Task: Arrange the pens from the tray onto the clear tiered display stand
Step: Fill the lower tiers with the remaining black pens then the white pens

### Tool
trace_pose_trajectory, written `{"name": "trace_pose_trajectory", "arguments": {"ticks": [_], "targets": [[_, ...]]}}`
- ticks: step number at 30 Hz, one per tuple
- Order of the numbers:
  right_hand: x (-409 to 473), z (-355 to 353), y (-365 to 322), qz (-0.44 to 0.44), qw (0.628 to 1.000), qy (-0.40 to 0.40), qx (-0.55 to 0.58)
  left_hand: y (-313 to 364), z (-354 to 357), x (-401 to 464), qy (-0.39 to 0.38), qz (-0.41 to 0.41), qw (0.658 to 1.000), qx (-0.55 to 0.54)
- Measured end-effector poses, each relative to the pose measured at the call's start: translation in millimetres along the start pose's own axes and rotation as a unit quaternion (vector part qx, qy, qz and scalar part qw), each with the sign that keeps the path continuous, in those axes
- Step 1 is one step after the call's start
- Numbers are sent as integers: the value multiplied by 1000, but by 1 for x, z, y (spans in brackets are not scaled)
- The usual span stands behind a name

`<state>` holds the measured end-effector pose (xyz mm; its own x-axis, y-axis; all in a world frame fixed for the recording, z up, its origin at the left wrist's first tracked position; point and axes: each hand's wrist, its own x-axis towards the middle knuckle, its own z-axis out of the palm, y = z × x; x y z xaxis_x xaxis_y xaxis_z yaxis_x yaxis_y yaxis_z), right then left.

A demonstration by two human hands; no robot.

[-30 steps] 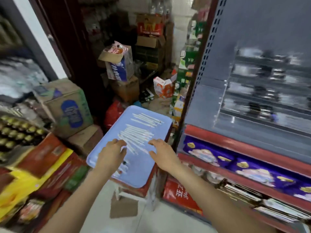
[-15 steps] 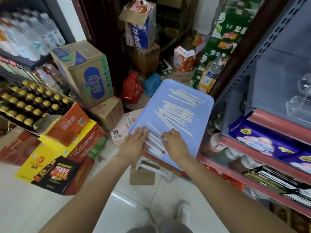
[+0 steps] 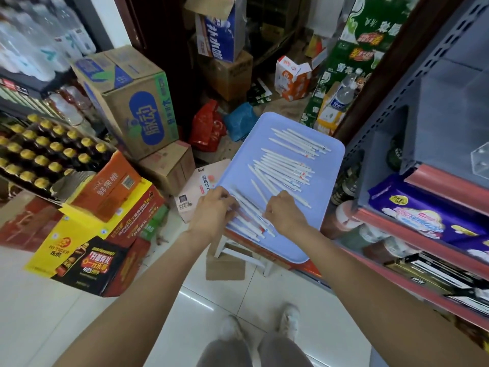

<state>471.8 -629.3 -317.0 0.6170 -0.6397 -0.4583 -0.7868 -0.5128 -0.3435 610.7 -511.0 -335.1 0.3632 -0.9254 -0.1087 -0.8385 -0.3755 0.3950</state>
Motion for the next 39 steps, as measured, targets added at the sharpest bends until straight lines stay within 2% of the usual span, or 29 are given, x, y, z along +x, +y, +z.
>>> {"name": "trace_pose_trajectory", "arguments": {"ticks": [8, 14, 17, 20, 23, 26, 28, 31, 36, 39], "targets": [[-22, -9, 26, 31, 980, 48, 193, 13, -9, 30, -89, 13, 995, 30], [-28, -21, 34, 48, 945, 49, 321, 12, -4, 35, -62, 94, 992, 50], [-28, -25, 34, 64, 915, 53, 395, 13, -4, 34, -15, 95, 995, -19], [-28, -29, 33, 71, 900, 65, 425, 13, -3, 30, 28, 35, 989, -144], [-30, -34, 29, 64, 891, 67, 444, 22, -8, 27, 52, -67, 956, -282], [-33, -41, 23, 56, 880, 66, 466, 39, -17, 27, 57, -114, 902, -412], [-37, -47, 20, 56, 876, 67, 475, 50, -25, 26, 37, -116, 880, -460], [-49, -62, 18, 35, 875, 80, 476, 66, -40, 29, 35, -96, 868, -486], [-74, -94, 31, 0, 880, 136, 456, 107, -72, 44, 107, -81, 842, -522], [-91, -116, 50, -16, 873, 171, 456, 151, -88, 48, 134, -38, 835, -533]]}}
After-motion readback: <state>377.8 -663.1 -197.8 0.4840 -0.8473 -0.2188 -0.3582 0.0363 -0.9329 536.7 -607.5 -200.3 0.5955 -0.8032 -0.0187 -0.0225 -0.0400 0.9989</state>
